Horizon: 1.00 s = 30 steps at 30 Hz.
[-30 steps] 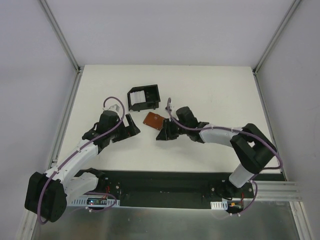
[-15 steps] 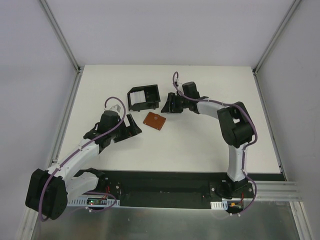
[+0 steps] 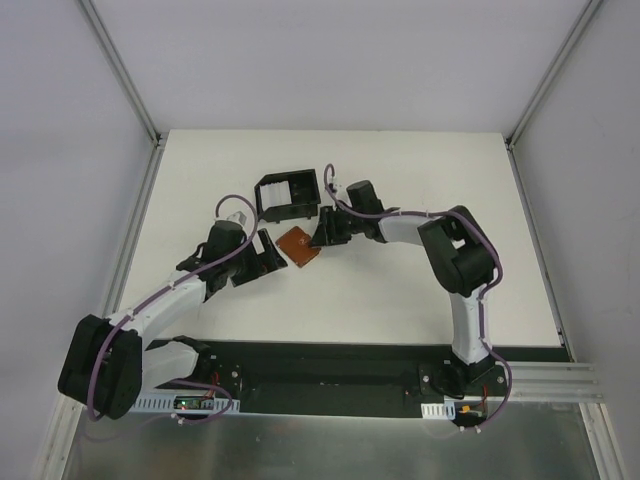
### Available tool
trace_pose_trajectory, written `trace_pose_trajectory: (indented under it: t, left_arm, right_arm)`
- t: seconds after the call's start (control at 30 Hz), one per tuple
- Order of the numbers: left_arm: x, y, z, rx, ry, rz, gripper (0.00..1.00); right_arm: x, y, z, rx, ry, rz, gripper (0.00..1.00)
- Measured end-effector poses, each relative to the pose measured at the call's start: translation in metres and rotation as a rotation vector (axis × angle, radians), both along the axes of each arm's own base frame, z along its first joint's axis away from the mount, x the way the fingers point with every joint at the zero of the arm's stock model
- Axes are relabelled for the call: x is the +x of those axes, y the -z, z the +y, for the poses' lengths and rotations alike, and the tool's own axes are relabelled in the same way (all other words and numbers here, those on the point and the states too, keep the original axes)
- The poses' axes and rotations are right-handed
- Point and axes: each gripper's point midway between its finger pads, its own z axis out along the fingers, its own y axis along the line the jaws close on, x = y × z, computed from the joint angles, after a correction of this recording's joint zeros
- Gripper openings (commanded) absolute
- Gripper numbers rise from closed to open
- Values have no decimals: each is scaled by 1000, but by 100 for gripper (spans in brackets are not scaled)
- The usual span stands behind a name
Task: Put the credit cards into the card holder
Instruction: Move the card holder to the center of the board.
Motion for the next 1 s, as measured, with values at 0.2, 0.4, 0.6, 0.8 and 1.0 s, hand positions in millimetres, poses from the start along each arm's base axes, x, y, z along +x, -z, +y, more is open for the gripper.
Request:
trace_pose_trajectory:
  t: [0.2, 0.4, 0.6, 0.8, 1.0]
  left_arm:
    - [10, 20, -3, 18, -3, 38, 95]
    - [32, 26, -11, 20, -1, 36, 95]
    - [46, 19, -14, 51, 40, -14, 95]
    - [82, 12, -26, 91, 127, -95, 91]
    - [96, 30, -40, 74, 208, -86, 84]
  right_arm:
    - [-48, 5, 15, 10, -64, -2, 36]
    - [-91, 5, 34, 14, -126, -4, 38]
    - [-95, 3, 20, -16, -52, 6, 41]
    - [-52, 0, -1, -24, 142, 36, 46]
    - [-23, -1, 18, 22, 202, 74, 45]
